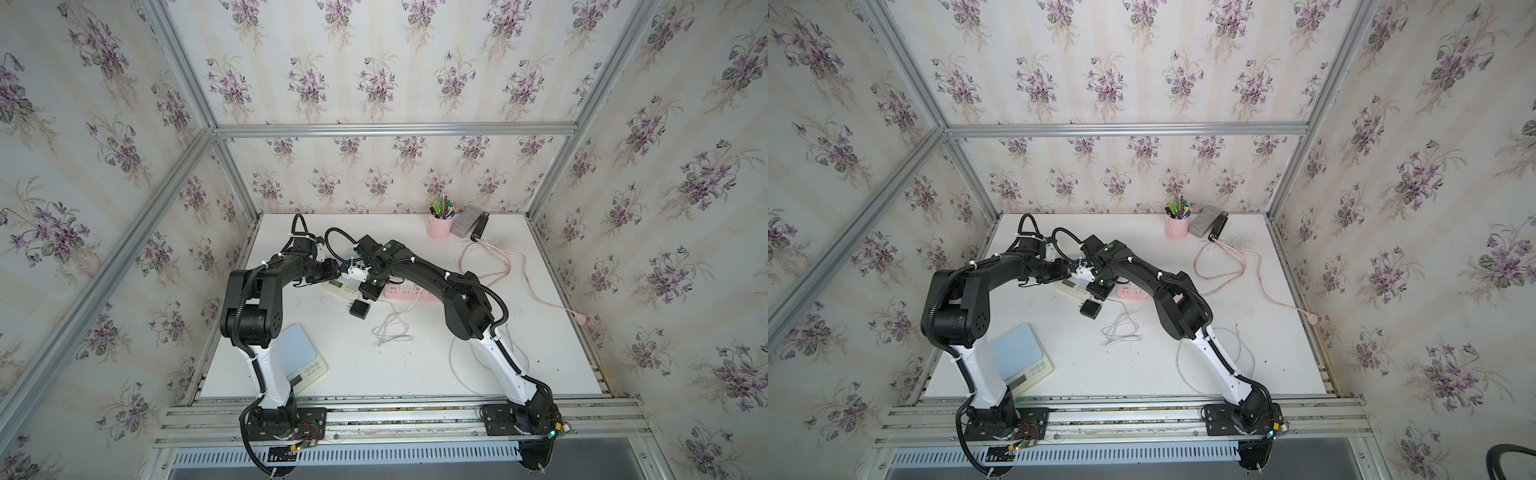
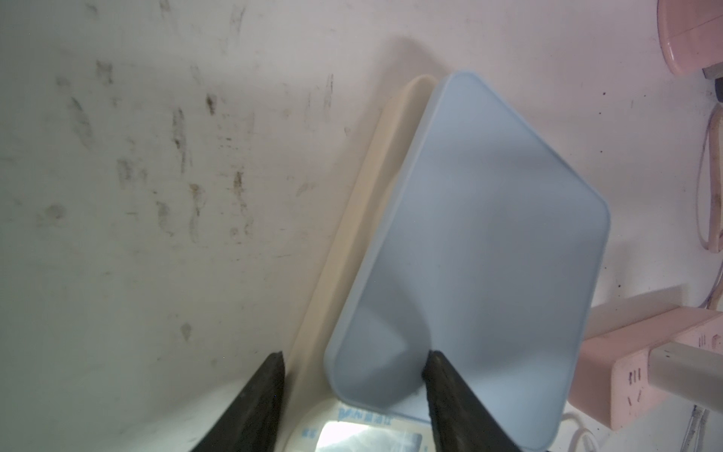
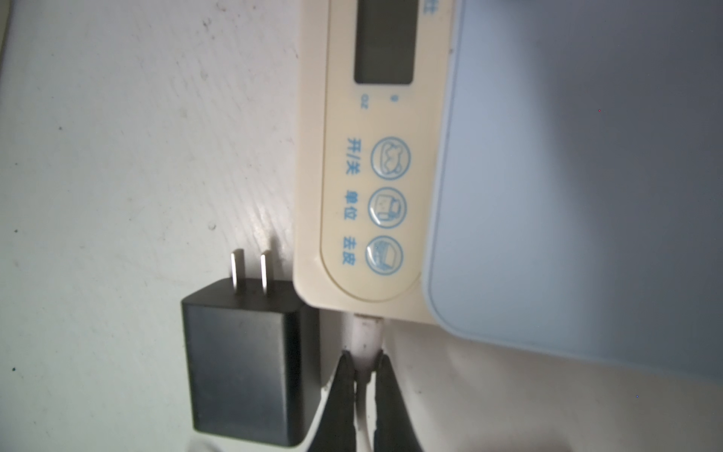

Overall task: Charge the electronic scale
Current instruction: Insert the charging cable into the electronic scale.

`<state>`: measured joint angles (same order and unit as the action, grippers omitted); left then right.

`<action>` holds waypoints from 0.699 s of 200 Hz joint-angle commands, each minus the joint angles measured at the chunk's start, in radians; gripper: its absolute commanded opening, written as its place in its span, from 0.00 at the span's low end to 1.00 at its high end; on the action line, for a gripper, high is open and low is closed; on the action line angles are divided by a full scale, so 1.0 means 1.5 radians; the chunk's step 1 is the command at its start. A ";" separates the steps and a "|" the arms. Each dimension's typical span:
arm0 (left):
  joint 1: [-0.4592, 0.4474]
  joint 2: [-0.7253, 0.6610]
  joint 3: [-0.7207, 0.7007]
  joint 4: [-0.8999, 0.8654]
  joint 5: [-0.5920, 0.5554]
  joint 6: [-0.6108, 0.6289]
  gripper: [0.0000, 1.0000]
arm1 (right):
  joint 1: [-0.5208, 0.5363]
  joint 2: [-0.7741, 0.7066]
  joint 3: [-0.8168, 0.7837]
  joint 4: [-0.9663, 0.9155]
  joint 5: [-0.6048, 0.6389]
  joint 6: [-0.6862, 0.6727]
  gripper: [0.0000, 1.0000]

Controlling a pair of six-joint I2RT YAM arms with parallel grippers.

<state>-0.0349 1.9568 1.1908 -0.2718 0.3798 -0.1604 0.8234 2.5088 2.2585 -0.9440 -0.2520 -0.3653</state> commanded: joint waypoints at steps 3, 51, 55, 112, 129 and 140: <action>-0.020 0.009 -0.033 -0.238 0.084 -0.024 0.57 | 0.001 0.003 0.014 0.231 -0.034 0.017 0.00; -0.022 -0.008 -0.054 -0.230 0.088 -0.034 0.56 | 0.001 0.003 0.013 0.248 -0.007 0.043 0.00; -0.022 -0.008 -0.056 -0.228 0.089 -0.035 0.56 | 0.001 0.004 0.013 0.251 -0.006 0.044 0.00; -0.018 -0.013 -0.059 -0.214 0.073 -0.045 0.59 | 0.001 0.026 0.005 0.273 -0.008 0.019 0.07; -0.006 -0.016 -0.039 -0.214 0.057 -0.044 0.61 | 0.001 -0.019 -0.032 0.276 0.011 0.015 0.27; 0.002 -0.018 -0.021 -0.215 0.047 -0.043 0.63 | 0.001 -0.042 -0.060 0.279 0.028 0.015 0.34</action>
<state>-0.0360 1.9148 1.1423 -0.2413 0.3775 -0.2039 0.8219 2.5183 2.2173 -0.8574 -0.2173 -0.3408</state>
